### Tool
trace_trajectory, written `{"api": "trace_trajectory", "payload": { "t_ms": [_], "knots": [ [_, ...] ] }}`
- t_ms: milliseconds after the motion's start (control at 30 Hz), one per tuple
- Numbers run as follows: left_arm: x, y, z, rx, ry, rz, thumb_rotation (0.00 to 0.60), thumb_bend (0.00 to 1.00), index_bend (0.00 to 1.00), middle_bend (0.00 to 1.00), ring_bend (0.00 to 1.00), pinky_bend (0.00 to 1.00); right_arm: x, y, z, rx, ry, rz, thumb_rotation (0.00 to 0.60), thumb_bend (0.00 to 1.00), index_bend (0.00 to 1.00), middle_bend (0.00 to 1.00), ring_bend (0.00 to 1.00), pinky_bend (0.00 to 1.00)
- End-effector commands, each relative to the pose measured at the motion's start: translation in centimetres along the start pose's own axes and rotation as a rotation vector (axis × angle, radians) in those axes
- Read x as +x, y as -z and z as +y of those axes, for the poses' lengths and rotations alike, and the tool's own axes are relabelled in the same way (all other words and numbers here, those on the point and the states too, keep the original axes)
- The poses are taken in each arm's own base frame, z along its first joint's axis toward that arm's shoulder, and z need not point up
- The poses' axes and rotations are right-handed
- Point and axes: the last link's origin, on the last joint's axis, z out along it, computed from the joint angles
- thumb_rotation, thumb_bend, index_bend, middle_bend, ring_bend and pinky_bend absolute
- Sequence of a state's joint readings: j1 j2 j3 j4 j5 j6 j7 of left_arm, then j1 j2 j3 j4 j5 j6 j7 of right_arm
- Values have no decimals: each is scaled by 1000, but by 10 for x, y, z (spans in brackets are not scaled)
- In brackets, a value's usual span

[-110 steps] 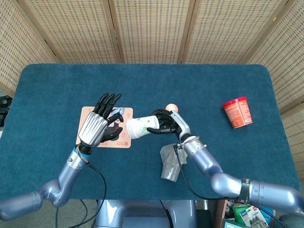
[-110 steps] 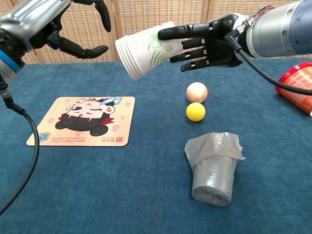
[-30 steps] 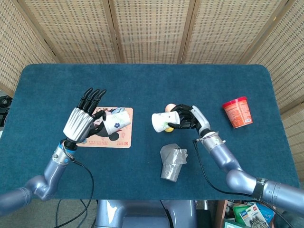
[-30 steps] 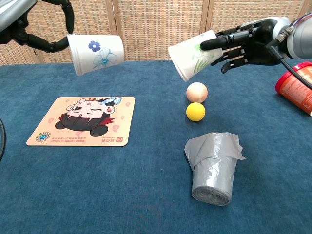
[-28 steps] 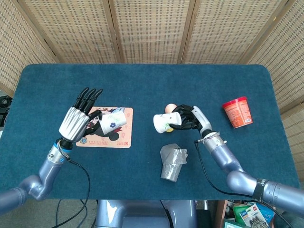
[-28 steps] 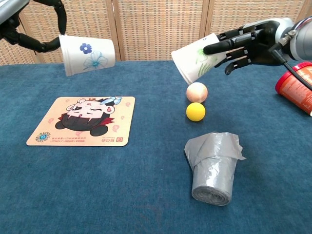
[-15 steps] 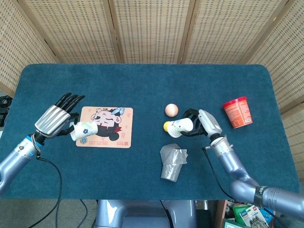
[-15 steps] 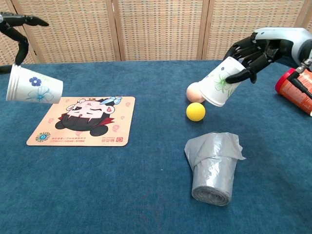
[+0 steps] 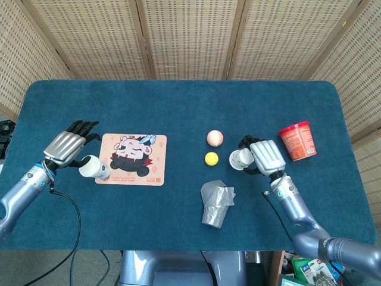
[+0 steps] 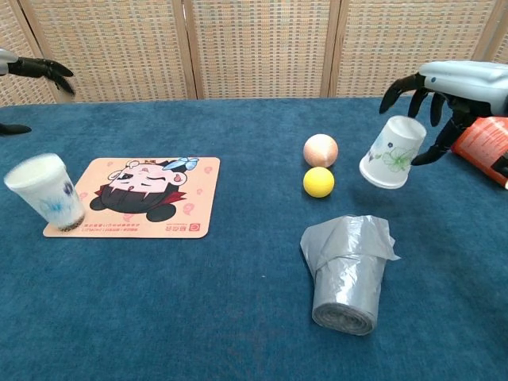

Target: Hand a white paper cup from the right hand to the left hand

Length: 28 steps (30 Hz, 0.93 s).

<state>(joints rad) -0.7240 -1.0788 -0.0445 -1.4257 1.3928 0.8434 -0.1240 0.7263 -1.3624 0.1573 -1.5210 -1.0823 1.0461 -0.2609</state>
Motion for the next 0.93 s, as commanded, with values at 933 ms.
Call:
{"api": "trace_trajectory", "payload": {
  "t_ms": [933],
  "knots": [
    [-33, 175, -53, 391, 328, 426, 600, 128, 0, 0, 0, 0, 8, 196, 105, 13, -37, 392, 600, 0, 43, 0, 0, 0]
  ]
}}
